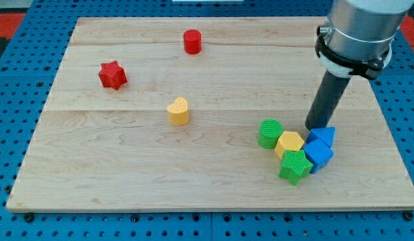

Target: Move the red circle top right to the yellow hexagon

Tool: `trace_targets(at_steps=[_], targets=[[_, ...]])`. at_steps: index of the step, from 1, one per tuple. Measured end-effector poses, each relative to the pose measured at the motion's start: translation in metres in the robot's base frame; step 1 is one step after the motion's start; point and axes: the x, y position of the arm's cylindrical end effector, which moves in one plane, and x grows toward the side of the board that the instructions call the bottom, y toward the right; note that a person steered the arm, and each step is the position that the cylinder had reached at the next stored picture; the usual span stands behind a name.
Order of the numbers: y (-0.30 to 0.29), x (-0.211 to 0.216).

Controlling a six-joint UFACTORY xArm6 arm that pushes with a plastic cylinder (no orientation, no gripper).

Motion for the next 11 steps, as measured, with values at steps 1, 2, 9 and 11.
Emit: trace_targets(at_steps=[1, 2, 9, 11], targets=[[0.005, -0.012], [-0.015, -0.072], [-0.228, -0.188], [-0.23, -0.213]])
